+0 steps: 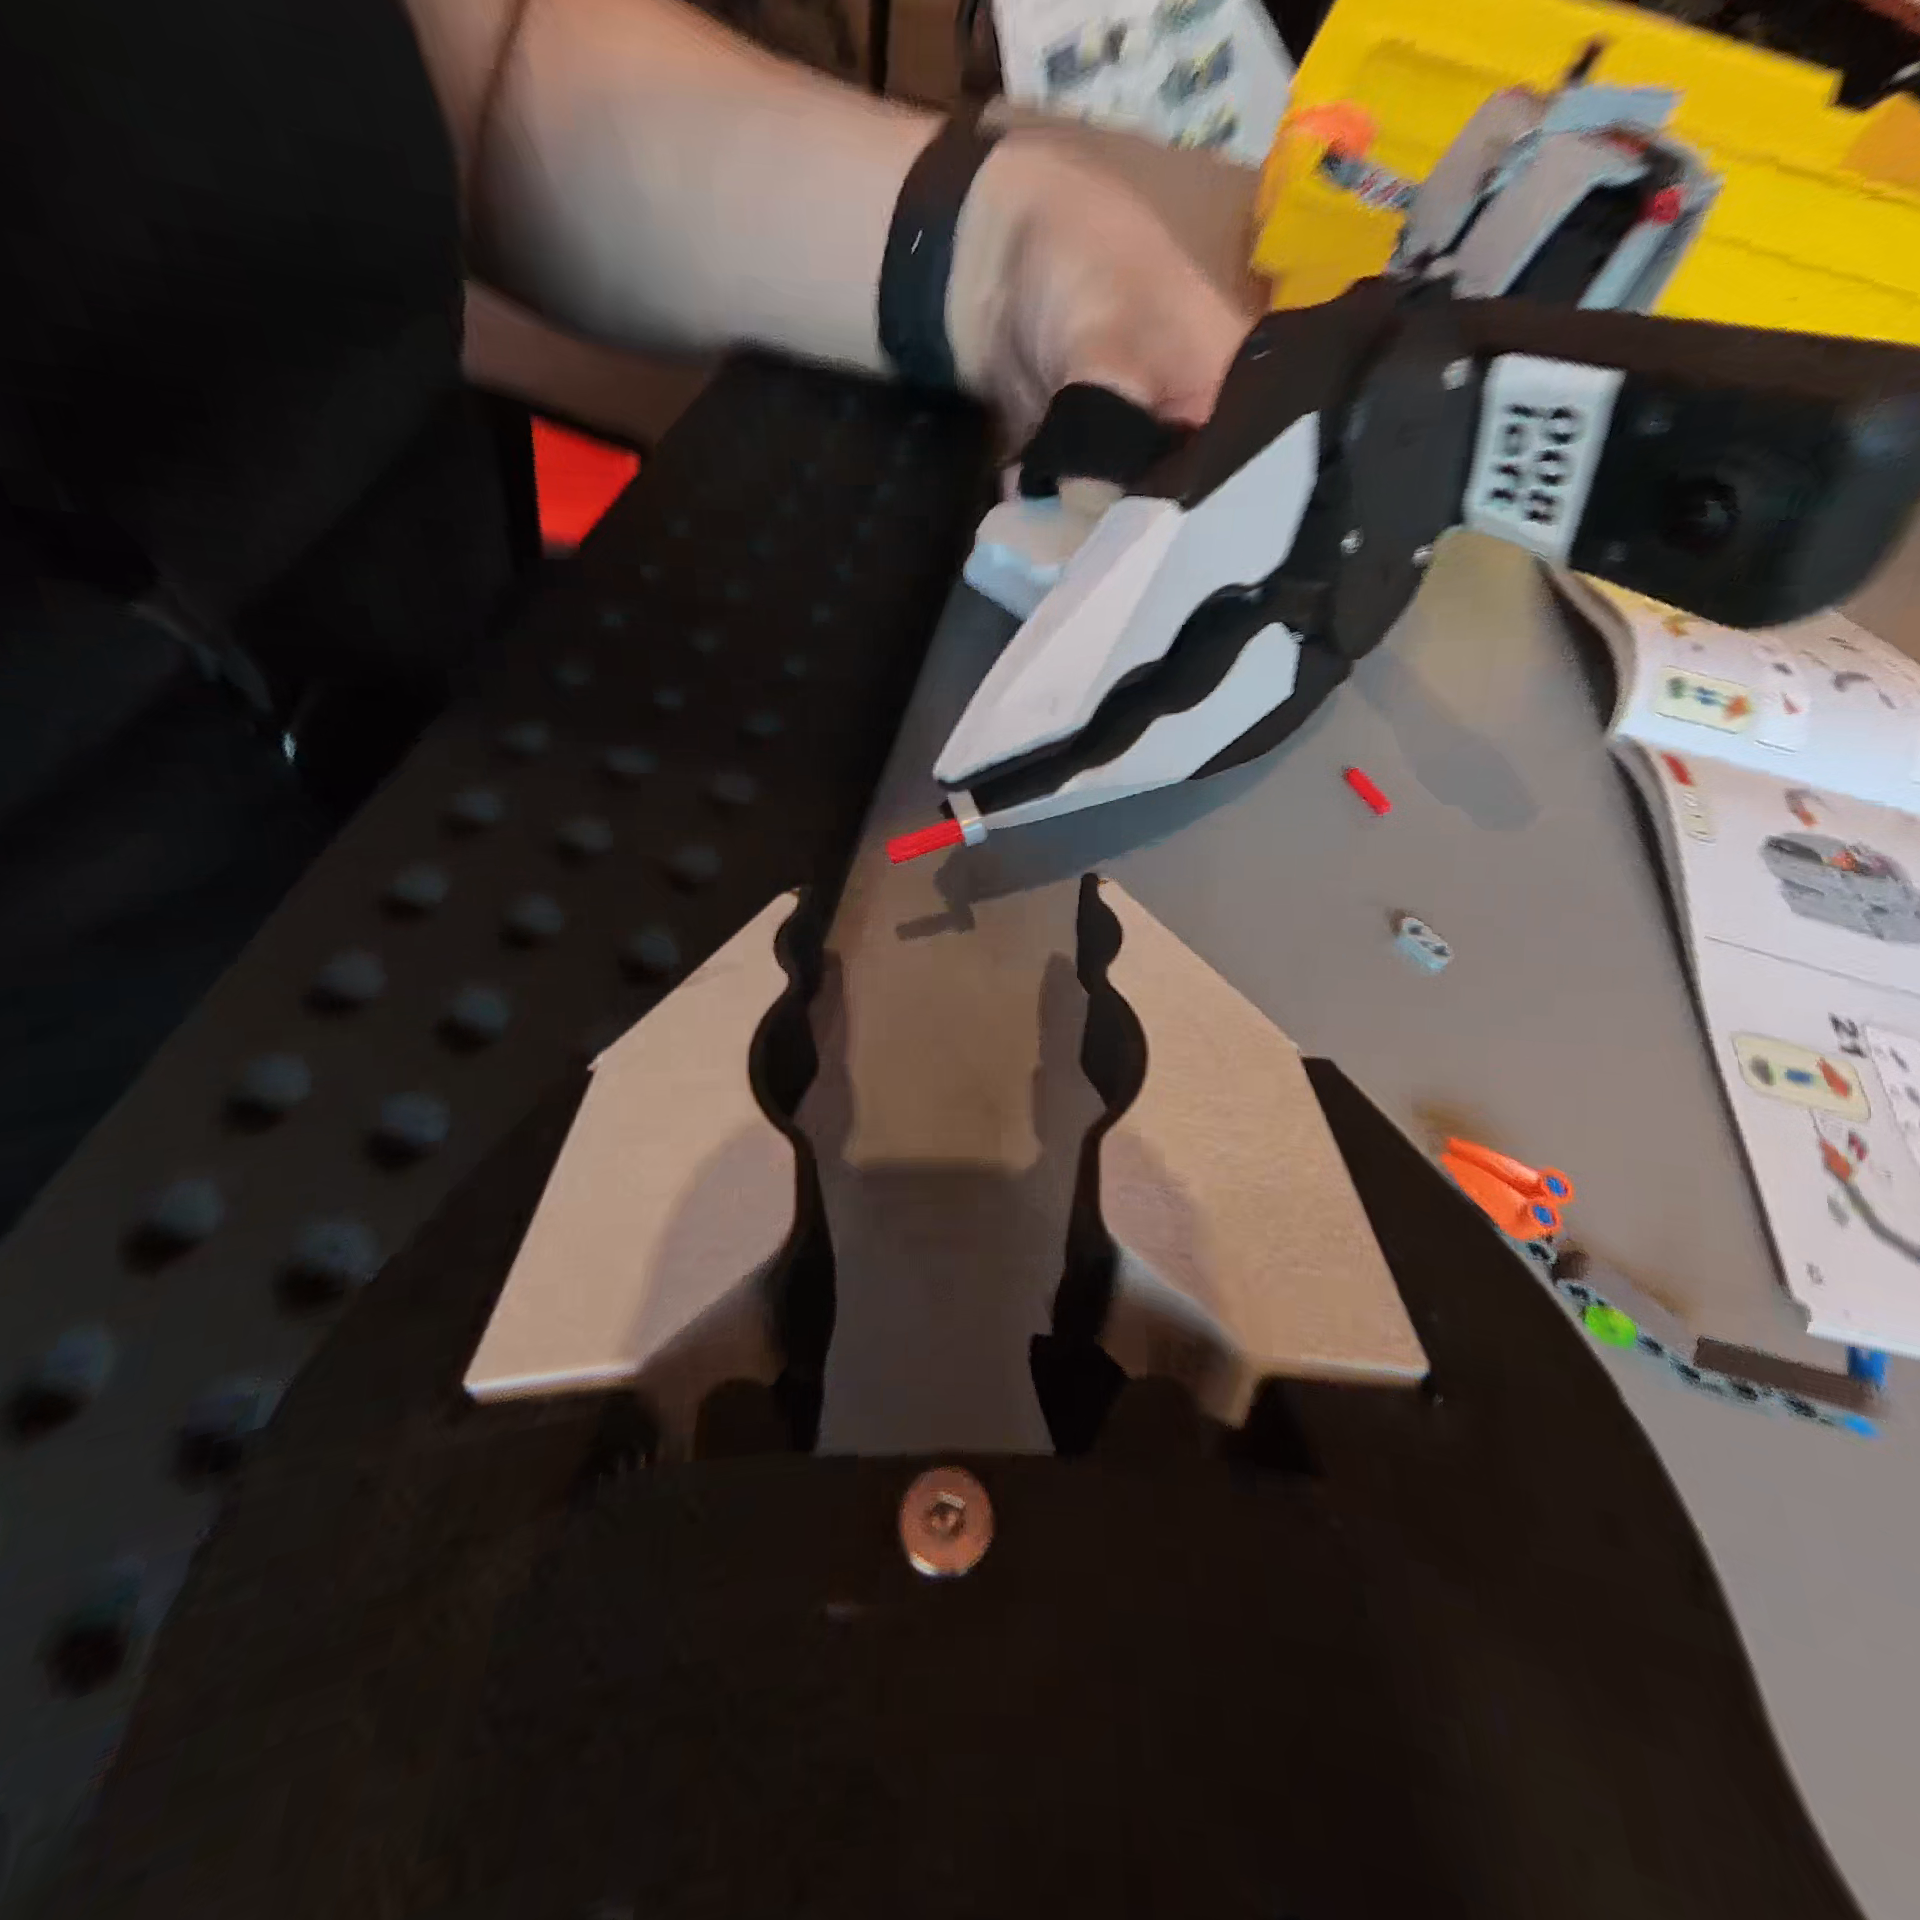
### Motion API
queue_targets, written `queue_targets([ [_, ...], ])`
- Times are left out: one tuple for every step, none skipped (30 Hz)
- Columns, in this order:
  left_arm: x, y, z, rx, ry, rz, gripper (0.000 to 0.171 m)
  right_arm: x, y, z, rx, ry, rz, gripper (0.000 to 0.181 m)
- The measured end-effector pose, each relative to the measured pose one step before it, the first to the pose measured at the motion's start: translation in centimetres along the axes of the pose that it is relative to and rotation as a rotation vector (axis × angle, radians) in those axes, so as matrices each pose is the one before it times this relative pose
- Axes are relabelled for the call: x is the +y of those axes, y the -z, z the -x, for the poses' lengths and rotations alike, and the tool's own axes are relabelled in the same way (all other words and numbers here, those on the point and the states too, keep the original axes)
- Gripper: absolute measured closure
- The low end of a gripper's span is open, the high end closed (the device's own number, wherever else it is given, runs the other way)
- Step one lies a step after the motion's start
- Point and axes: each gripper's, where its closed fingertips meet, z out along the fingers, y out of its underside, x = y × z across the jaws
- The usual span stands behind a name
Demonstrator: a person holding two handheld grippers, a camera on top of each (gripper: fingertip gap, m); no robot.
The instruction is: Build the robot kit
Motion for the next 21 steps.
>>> queue_targets([
  [0.165, -0.134, 0.107, -0.0006, 0.0033, 0.01234, 0.167, 0.338, -0.45, 0.284, -0.0063, 0.0359, 0.0391, 0.132],
  [0.147, -0.078, 0.143, -0.0006, 0.0073, 0.01114, 0.167, 0.077, -0.328, 0.352, -0.0132, 0.0238, 0.0177, 0.135],
  [0.137, -0.054, 0.135, 0.0008, 0.0107, 0.01019, 0.167, -0.155, -0.176, 0.231, -0.0079, 0.0122, 0.0025, 0.14],
  [0.085, -0.04, 0.072, 0.0029, 0.0089, 0.00714, 0.167, -0.263, -0.052, 0.057, 0.0012, 0.0133, -0.0071, 0.146],
  [0.043, -0.042, 0.032, 0.0013, 0.0032, 0.00483, 0.167, -0.157, 0.004, -0.016, 0.0035, 0.0161, -0.0036, 0.149],
  [0.042, -0.039, 0.036, -0.0016, -0.0012, 0.00427, 0.167, -0.044, 0.024, -0.093, 0.0048, 0.0124, 0.0021, 0.151],
  [0.029, -0.034, 0.021, -0.0011, -0.0008, 0.00418, 0.166, -0.146, 0.017, -0.084, 0.0018, 0.0035, -0.0059, 0.151],
  [-0.016, -0.01, 0.058, -0.0011, 0.0014, 0.00113, 0.166, -0.115, 0.001, -0.021, -0.0035, -0.0021, -0.0045, 0.153],
  [-0.017, -0.009, 0.074, 0.0005, 0.0049, 0.00035, 0.167, -0.059, 0.013, -0.048, 0.0003, 0.0004, -0.0008, 0.154],
  [-0.013, 0.003, 0.059, 0.0026, 0.0066, 0.0014, 0.167, -0.038, 0.009, 0.04, -0.0017, 0.0032, -0.0008, 0.155],
  [-0.019, -0.005, 0.056, 0.0014, 0.0044, 0.00059, 0.166, 0.067, -0.015, 0.126, -0.006, 0.0034, 0.0048, 0.158],
  [-0.028, -0.021, 0.032, 0.0016, 0.0029, 0.00075, 0.167, 0.141, -0.044, 0.058, -0.0012, 0.003, 0.0068, 0.16],
  [0.035, -0.048, 0.047, 0.0001, 0.0021, 0.005, 0.166, 0.096, -0.041, 0.033, -0.0012, 0.0016, 0.0021, 0.161],
  [0.034, -0.064, 0.015, 0.0008, 0.0015, 0.00457, 0.166, 0.053, -0.055, 0.089, -0.0076, -0.0058, -0.0004, 0.161],
  [0.04, -0.081, -0.024, 0.0028, 0.0006, 0.00442, 0.166, 0.047, -0.034, 0.059, -0.0063, -0.0059, 0.0024, 0.161],
  [0.003, -0.07, -0.115, 0.0075, -0.0004, 0.00308, 0.166, -0.03, -0.026, 0.036, -0.0016, 0.0009, -0.0021, 0.162],
  [-0.027, -0.053, -0.152, 0.0101, -0.0009, 0.00076, 0.166, -0.025, -0.035, 0.053, -0.0014, 0.0021, -0.0014, 0.161],
  [-0.015, -0.019, -0.073, 0.0053, 0.0006, 0.00046, 0.167, 0.011, -0.048, 0.05, -0.0007, 0.0016, 0.0019, 0.161],
  [0.018, -0.003, 0.03, 0.0004, 0.0026, 0.00191, 0.167, -0.025, -0.024, 0.043, -0.0004, 0.0012, 0.0003, 0.161],
  [0.024, -0.018, 0.005, 0.0023, 0.0031, 0.00184, 0.167, -0.051, 0.004, 0.009, 0.0013, 0.0019, -0.0006, 0.162],
  [-0.003, 0.001, -0.029, 0.0029, 0.0015, -0.00008, 0.166, -0.051, 0.011, -0.002, 0.001, 0.0009, -0.0029, 0.162],
])
